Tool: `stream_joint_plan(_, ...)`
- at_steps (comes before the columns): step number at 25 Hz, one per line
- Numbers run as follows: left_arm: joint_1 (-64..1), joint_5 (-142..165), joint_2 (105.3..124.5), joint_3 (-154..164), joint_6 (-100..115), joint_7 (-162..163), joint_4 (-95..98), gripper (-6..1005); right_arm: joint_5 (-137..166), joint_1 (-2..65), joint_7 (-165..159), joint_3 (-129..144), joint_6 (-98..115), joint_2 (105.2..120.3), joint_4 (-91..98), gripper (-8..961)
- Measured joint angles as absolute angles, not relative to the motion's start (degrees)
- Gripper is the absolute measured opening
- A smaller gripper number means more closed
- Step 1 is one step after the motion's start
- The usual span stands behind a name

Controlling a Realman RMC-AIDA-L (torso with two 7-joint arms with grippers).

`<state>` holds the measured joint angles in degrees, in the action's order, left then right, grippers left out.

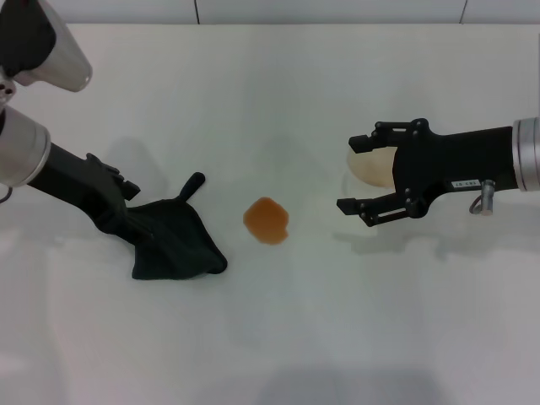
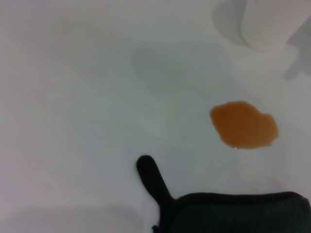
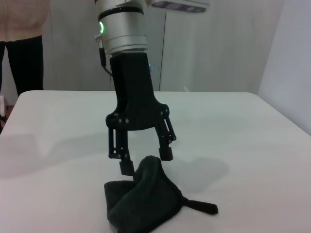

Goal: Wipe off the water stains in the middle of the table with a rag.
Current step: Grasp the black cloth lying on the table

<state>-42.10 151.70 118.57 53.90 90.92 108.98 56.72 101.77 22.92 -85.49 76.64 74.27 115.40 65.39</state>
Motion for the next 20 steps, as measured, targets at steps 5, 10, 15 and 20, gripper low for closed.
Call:
stream_joint_plan(5, -41.37, 151.49, 118.98, 54.84, 89.63, 108.24, 56.38, 833, 101.77, 23.12, -85.54, 76.64, 74.27, 115.4, 65.19, 868)
stream_joint_plan(10, -41.15, 150.74, 119.12, 55.38, 89.5, 108.07, 56.17, 833, 101.72, 23.5, -85.59, 76.64, 74.03, 115.4, 64.55, 868)
stream_joint_plan(15, -40.79, 149.85, 119.08, 55.97, 89.47, 107.78, 56.13, 832, 101.68, 23.58, -85.6, 76.56, 73.8, 115.4, 64.51, 868)
stream_joint_plan(20, -40.59, 149.84, 119.05, 56.32, 88.96, 107.76, 55.18, 831, 101.68, 23.63, -85.61, 76.54, 73.55, 115.4, 64.51, 868)
